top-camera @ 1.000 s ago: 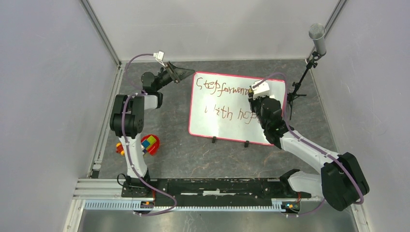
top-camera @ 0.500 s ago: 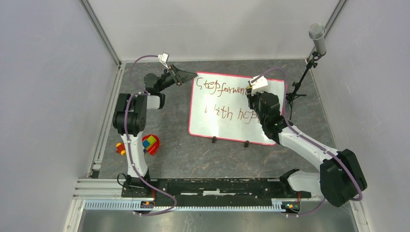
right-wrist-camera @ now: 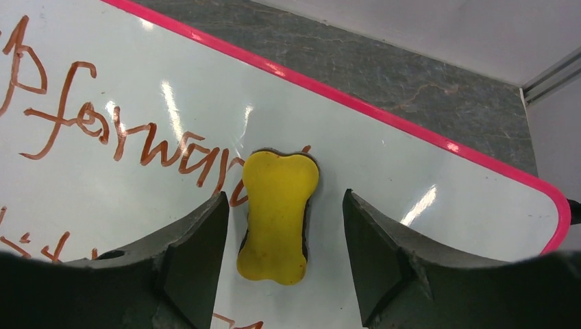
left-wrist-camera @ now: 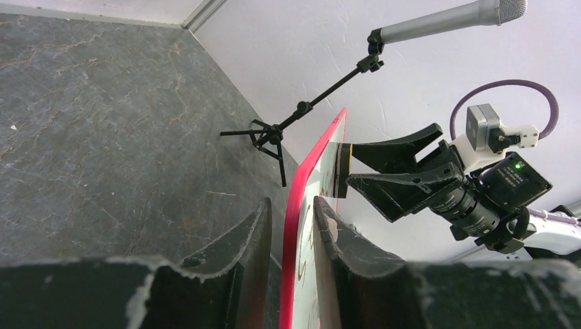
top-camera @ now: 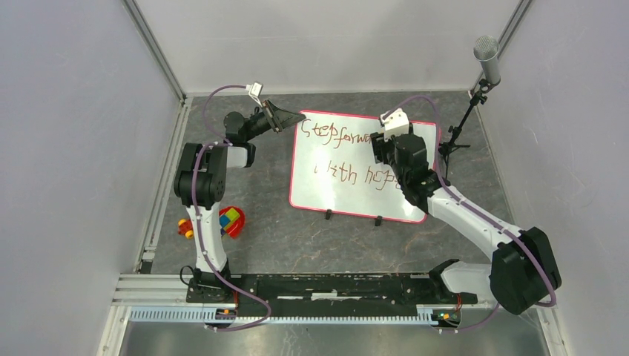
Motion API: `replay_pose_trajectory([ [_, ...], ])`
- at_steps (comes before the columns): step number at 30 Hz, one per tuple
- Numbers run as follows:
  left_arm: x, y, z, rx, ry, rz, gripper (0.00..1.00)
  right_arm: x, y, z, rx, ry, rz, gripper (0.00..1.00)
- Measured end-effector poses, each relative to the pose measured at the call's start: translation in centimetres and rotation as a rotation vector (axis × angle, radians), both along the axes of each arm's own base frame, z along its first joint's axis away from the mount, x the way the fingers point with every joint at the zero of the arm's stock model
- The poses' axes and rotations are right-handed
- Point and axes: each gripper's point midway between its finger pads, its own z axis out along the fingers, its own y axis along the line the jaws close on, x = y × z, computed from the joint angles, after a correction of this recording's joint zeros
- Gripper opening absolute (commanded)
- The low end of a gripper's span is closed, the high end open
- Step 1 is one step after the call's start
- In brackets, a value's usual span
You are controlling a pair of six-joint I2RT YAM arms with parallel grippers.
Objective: Erase the whiteboard
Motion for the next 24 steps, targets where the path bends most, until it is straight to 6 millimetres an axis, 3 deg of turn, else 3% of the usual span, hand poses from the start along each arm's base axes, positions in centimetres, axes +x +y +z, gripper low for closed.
replay_pose_trajectory([
  [4, 0.1, 0.0, -0.1, 0.006, -0.007, 0.004, 0.2, -0.2, -0.3, -0.5, -0.01, 0.021, -0.013, 0.65],
  [15, 0.1, 0.0, 0.3, 0.012, -0.034, 0.013, 0.13, -0.2, -0.4, -0.6, -0.01, 0.022, -0.02, 0.42],
  [17, 0.1, 0.0, 0.3, 0.012, -0.034, 0.013, 0.08, -0.1, -0.3, -0.6, -0.007, 0.022, -0.014, 0.37],
  [24, 0.1, 0.1, -0.3, 0.024, -0.044, 0.027, 0.02, 0.7, 0.5, -1.0, -0.013, 0.017, -0.01, 0.29],
])
